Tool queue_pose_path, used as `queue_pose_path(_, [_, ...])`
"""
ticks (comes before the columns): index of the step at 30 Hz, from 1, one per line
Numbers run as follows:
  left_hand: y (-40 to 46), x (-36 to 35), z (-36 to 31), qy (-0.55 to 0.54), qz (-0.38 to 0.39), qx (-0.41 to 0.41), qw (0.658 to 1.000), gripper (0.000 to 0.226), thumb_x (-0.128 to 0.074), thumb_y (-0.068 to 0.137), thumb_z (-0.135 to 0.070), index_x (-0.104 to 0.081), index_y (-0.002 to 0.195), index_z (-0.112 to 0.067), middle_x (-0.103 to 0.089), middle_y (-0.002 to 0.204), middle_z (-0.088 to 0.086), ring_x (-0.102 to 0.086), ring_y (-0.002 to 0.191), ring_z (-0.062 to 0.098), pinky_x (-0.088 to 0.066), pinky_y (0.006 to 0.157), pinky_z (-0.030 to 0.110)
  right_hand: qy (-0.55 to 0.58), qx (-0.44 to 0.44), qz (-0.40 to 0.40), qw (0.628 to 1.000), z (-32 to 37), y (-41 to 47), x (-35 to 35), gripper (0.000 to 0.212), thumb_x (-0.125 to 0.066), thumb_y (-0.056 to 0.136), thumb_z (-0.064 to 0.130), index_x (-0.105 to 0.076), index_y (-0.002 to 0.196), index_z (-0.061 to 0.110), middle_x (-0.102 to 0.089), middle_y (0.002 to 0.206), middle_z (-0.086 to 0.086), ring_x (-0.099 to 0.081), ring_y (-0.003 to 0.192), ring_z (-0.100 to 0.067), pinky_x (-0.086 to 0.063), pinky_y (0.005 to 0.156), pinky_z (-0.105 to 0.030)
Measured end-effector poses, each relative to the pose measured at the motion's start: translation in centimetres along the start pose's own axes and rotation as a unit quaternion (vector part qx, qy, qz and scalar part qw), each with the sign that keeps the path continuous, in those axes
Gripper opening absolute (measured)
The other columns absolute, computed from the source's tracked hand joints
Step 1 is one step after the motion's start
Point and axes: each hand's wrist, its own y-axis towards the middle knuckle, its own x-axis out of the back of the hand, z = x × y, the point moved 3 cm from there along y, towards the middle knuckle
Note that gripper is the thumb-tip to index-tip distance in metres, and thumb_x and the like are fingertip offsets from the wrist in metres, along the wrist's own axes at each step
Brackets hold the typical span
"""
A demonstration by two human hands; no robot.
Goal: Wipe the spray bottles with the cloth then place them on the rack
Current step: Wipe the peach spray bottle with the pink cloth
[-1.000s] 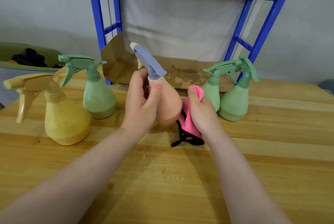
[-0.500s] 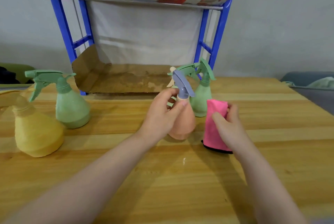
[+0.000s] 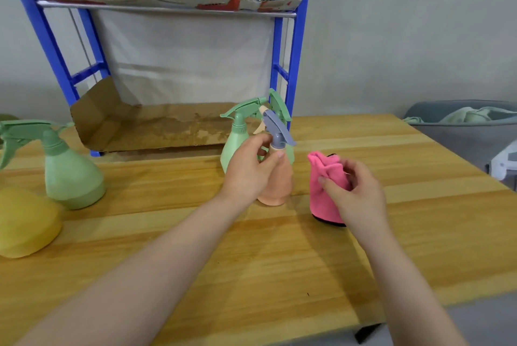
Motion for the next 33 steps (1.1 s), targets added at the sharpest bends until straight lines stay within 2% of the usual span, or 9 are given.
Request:
queue_pose_path(2, [0.1, -0.2, -0.1, 0.007, -0.001, 0.002, 1.0, 0.026, -0.067, 0.09, -0.027, -0.063, 0.115, -0.02, -0.065, 0.106, -0.005, -0.057, 0.09, 0.01, -0.047, 0.081, 0.026, -0.014, 0.02, -0.005, 1.0, 0.1, -0.2, 0.2, 0.037, -0.08, 0.08, 0.014, -0.062, 0.096, 0.041, -0.07, 0.099, 0.012, -0.066, 0.092, -0.008, -0.05, 0.079, -0.027])
queue_pose_path(5, [0.2, 0.0, -0.3, 0.02, 0.006, 0.01, 1.0, 0.026, -0.067, 0.091, -0.03, -0.063, 0.115, -0.021, -0.064, 0.105, -0.006, -0.057, 0.088, 0.007, -0.043, 0.074, 0.018, -0.028, 0.037, 0.003, 0.999, 0.2, -0.5, 0.2, 0.031, -0.079, 0.08, 0.014, -0.066, 0.098, 0.036, -0.071, 0.102, 0.006, -0.066, 0.094, -0.012, -0.051, 0.081, -0.03])
queue_pose_path(9, [0.1, 0.3, -0.7, 0.036, 0.031, 0.019, 0.999, 0.029, -0.067, 0.091, -0.032, -0.06, 0.117, -0.022, -0.061, 0.101, -0.01, -0.056, 0.085, 0.006, -0.039, 0.069, 0.01, -0.026, 0.061, 0.009, 0.998, 0.8, -1.1, -0.1, 0.026, -0.077, 0.082, 0.012, -0.068, 0.095, 0.032, -0.07, 0.099, 0.006, -0.064, 0.09, -0.011, -0.049, 0.076, -0.023])
queue_pose_path(11, [-0.2, 0.7, -0.8, 0.046, 0.057, 0.027, 0.997, 0.033, -0.067, 0.09, -0.032, -0.059, 0.12, -0.02, -0.061, 0.105, -0.01, -0.058, 0.091, 0.009, -0.042, 0.074, 0.015, -0.025, 0.068, 0.02, 0.997, 1.2, -1.5, -0.4, 0.029, -0.076, 0.083, 0.014, -0.066, 0.095, 0.038, -0.07, 0.1, 0.009, -0.063, 0.088, -0.004, -0.046, 0.073, -0.017])
queue_pose_path(15, [-1.8, 3.1, -0.3, 0.063, 0.076, 0.042, 0.994, 0.034, -0.066, 0.09, -0.031, -0.058, 0.122, -0.021, -0.062, 0.113, -0.01, -0.058, 0.101, 0.008, -0.044, 0.085, 0.023, -0.018, 0.088, 0.035, 0.995, 2.4, -2.6, -1.2, 0.023, -0.075, 0.085, 0.019, -0.069, 0.103, 0.032, -0.067, 0.102, 0.008, -0.061, 0.089, -0.004, -0.048, 0.073, -0.02])
queue_pose_path(20, [-5.1, 9.2, 0.0, 0.06, 0.012, 0.026, 0.998, 0.022, -0.065, 0.091, -0.018, -0.062, 0.112, -0.021, -0.068, 0.101, -0.011, -0.06, 0.093, 0.002, -0.043, 0.079, 0.016, -0.033, 0.141, 0.054, 0.988, 5.5, -4.6, -3.7, 0.022, -0.073, 0.088, 0.023, -0.072, 0.109, 0.026, -0.06, 0.099, 0.013, -0.056, 0.085, 0.007, -0.039, 0.069, -0.005])
queue_pose_path(23, [-7.3, 13.7, -0.2, 0.07, -0.029, 0.028, 0.997, 0.018, -0.063, 0.092, -0.018, -0.062, 0.108, -0.026, -0.066, 0.097, -0.016, -0.059, 0.093, -0.002, -0.047, 0.08, 0.019, -0.037, 0.165, 0.091, 0.981, 7.5, -5.8, -6.3, 0.02, -0.07, 0.089, 0.027, -0.071, 0.109, 0.028, -0.062, 0.095, 0.018, -0.058, 0.087, 0.002, -0.04, 0.071, -0.009])
queue_pose_path(27, [-10.2, 19.9, 0.2, 0.073, -0.11, 0.029, 0.991, 0.016, -0.062, 0.093, -0.018, -0.063, 0.104, -0.03, -0.067, 0.094, -0.015, -0.061, 0.09, 0.0, -0.05, 0.079, 0.022, -0.031, 0.199, 0.141, 0.969, 10.1, -7.8, -10.3, 0.009, -0.071, 0.089, 0.027, -0.068, 0.097, 0.029, -0.059, 0.074, 0.018, -0.054, 0.066, -0.002, -0.037, 0.057, -0.012])
queue_pose_path(33, [-15.3, 27.9, 0.7, 0.056, -0.247, 0.015, 0.967, 0.016, -0.057, 0.095, -0.008, -0.064, 0.096, -0.023, -0.061, 0.08, -0.008, -0.053, 0.071, 0.001, -0.041, 0.064, 0.012, -0.041, 0.245, 0.187, 0.95, 13.6, -10.6, -16.7, 0.014, -0.072, 0.086, 0.031, -0.059, 0.091, 0.029, -0.063, 0.083, 0.017, -0.057, 0.076, 0.004, -0.038, 0.059, -0.013])
